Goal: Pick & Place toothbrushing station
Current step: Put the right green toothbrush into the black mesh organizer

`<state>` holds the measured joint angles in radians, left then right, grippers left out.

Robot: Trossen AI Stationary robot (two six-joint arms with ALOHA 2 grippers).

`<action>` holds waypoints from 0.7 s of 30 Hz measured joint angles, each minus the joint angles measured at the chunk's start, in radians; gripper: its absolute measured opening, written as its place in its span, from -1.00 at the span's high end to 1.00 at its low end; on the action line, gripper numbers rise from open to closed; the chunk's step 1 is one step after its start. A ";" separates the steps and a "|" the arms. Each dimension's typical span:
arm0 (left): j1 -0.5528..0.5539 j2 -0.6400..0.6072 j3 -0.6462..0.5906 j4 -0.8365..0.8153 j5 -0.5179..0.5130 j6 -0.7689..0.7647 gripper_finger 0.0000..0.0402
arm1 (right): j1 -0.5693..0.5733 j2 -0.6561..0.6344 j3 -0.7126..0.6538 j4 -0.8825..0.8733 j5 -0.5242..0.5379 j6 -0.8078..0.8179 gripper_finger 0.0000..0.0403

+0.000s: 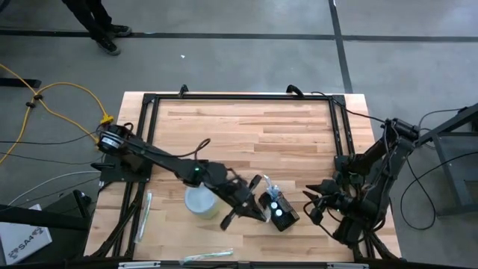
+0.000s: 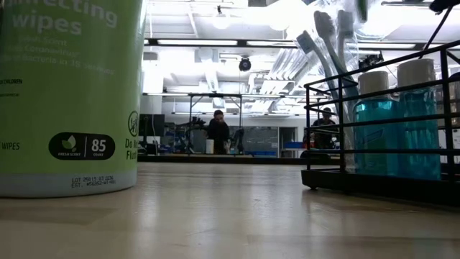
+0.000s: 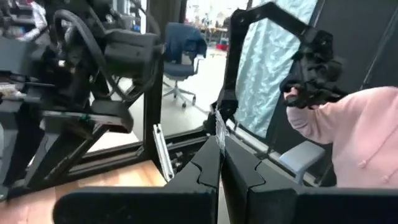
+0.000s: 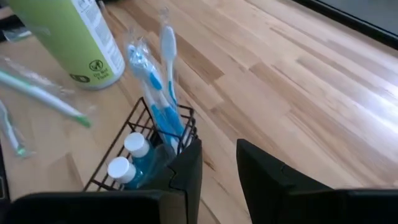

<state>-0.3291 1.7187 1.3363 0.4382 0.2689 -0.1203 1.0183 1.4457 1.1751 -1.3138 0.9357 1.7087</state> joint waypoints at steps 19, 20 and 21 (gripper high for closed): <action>0.019 0.231 0.309 -0.187 -0.010 0.035 1.00 | 0.087 0.122 -0.017 -0.165 -0.185 0.360 0.55; 0.019 0.234 0.310 -0.182 -0.014 0.047 1.00 | 0.092 0.127 -0.026 -0.164 -0.200 0.378 0.55; 0.019 0.238 0.313 -0.167 -0.018 0.055 1.00 | 0.096 0.131 -0.036 -0.164 -0.215 0.395 0.55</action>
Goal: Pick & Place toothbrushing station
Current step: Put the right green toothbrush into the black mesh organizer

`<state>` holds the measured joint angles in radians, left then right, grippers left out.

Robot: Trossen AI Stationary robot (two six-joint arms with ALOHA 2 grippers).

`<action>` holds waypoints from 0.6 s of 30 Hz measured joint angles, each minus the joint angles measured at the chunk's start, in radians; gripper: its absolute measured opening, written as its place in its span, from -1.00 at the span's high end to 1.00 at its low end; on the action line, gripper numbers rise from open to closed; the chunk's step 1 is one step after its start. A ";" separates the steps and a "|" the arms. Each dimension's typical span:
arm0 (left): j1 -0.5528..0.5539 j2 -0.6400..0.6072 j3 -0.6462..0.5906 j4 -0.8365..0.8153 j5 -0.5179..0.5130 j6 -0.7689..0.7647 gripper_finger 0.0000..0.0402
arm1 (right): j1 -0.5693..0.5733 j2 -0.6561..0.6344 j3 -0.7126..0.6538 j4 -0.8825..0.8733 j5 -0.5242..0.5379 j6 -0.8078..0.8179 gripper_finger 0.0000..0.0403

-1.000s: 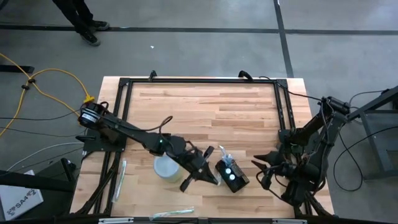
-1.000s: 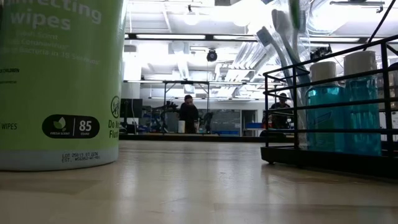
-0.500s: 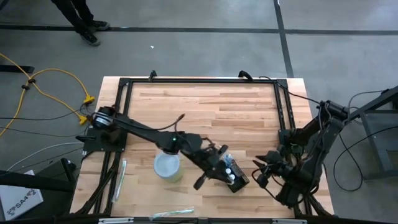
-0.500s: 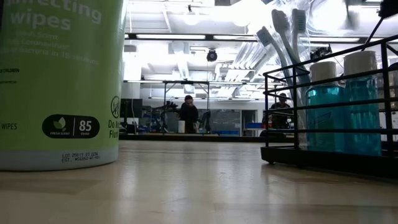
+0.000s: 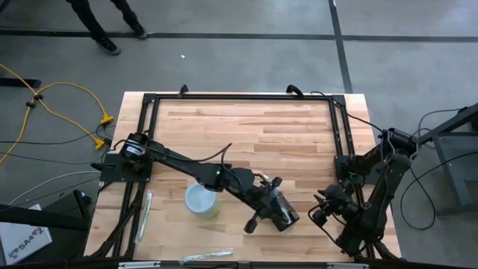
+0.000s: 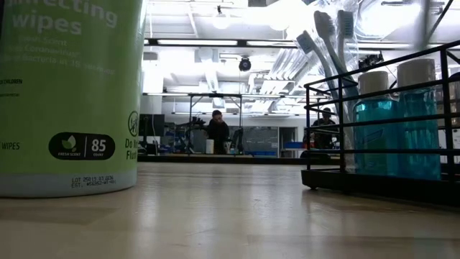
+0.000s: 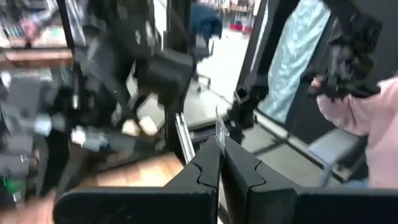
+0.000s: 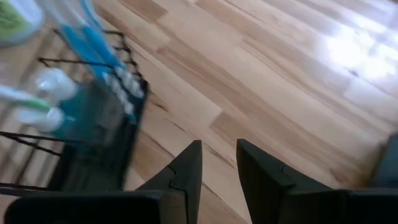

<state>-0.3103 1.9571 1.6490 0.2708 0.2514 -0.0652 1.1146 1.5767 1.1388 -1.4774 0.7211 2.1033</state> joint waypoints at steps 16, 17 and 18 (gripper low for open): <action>0.014 0.036 0.006 0.085 0.076 0.066 1.00 | 0.019 0.002 -0.075 0.048 -0.017 0.066 0.55; 0.014 0.037 0.006 0.093 0.083 0.066 1.00 | 0.019 0.002 -0.075 0.048 -0.014 0.066 0.55; 0.014 0.038 0.006 0.099 0.102 0.065 1.00 | 0.019 0.002 -0.075 0.048 -0.013 0.066 0.55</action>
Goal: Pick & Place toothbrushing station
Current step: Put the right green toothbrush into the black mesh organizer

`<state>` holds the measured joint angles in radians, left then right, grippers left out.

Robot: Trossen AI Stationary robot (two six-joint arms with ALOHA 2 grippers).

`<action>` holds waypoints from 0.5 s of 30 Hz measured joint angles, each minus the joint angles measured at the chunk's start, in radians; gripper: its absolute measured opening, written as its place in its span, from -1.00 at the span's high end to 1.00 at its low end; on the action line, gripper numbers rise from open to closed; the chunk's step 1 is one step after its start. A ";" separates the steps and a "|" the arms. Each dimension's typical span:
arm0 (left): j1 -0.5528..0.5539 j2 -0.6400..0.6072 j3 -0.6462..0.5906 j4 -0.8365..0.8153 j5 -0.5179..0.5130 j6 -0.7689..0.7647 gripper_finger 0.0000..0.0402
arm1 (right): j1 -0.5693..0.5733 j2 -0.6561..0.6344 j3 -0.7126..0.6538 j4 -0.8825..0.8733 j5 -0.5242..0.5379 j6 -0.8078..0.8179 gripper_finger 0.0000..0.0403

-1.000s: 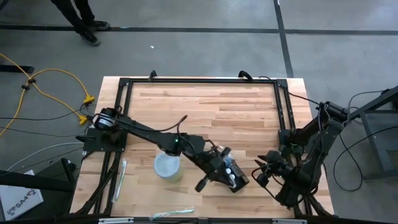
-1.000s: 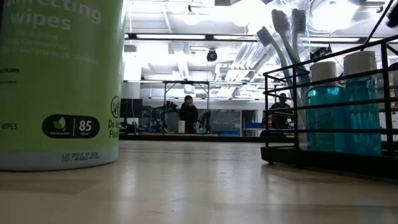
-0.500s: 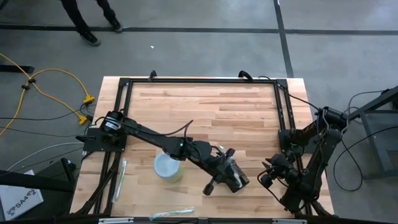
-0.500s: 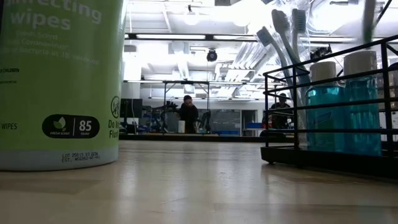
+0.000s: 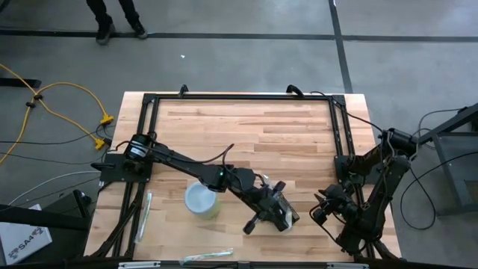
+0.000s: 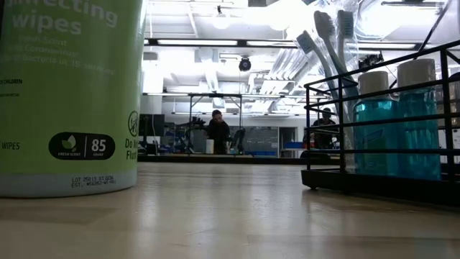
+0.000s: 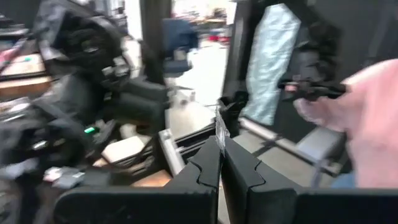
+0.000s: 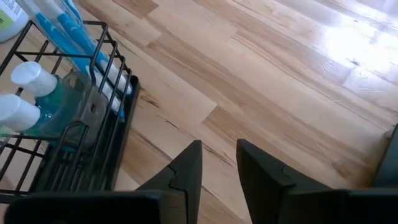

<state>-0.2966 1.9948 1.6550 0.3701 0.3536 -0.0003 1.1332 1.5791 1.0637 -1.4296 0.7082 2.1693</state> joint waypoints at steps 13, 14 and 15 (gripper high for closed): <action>0.027 0.062 -0.001 0.106 0.125 -0.060 1.00 | -0.001 0.000 0.000 0.014 0.007 -0.019 0.55; 0.033 0.067 -0.002 0.120 0.140 -0.073 1.00 | -0.001 0.000 0.000 0.020 0.008 -0.023 0.55; 0.038 0.073 -0.002 0.128 0.150 -0.079 1.00 | -0.001 0.000 0.000 0.023 0.011 -0.026 0.55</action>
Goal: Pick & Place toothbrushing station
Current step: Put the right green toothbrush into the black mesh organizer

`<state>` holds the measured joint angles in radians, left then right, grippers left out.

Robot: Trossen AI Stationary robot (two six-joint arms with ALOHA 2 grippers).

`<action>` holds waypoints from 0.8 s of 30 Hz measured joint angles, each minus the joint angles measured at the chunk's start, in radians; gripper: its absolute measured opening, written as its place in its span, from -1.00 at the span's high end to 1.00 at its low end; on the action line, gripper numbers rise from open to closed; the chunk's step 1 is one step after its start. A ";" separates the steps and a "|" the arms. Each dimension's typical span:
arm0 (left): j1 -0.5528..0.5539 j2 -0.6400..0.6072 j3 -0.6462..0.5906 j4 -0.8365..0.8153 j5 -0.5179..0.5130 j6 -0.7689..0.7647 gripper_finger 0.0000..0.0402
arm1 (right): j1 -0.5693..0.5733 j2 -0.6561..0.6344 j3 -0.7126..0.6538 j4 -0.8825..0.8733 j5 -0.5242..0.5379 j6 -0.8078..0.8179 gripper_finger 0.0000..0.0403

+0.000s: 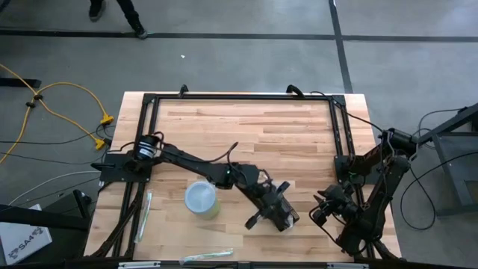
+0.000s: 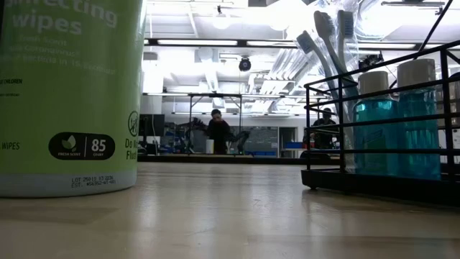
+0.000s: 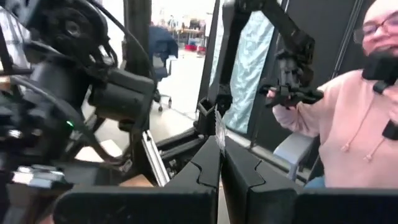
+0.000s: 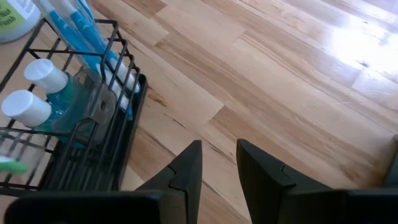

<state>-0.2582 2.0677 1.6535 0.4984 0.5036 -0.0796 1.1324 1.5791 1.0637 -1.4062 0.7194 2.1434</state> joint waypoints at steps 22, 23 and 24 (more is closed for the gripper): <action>0.040 0.010 0.000 -0.125 -0.039 -0.077 1.00 | 0.000 0.000 0.000 0.047 0.011 -0.019 0.55; 0.041 0.017 0.001 -0.113 -0.046 -0.073 1.00 | 0.000 0.000 0.000 0.051 0.011 -0.019 0.55; 0.041 0.020 0.002 -0.107 -0.055 -0.073 1.00 | 0.000 0.000 0.000 0.054 0.011 -0.019 0.55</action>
<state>-0.2169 2.0881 1.6553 0.3915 0.4484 -0.1526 1.1324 1.5787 1.0641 -1.3520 0.7307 2.1242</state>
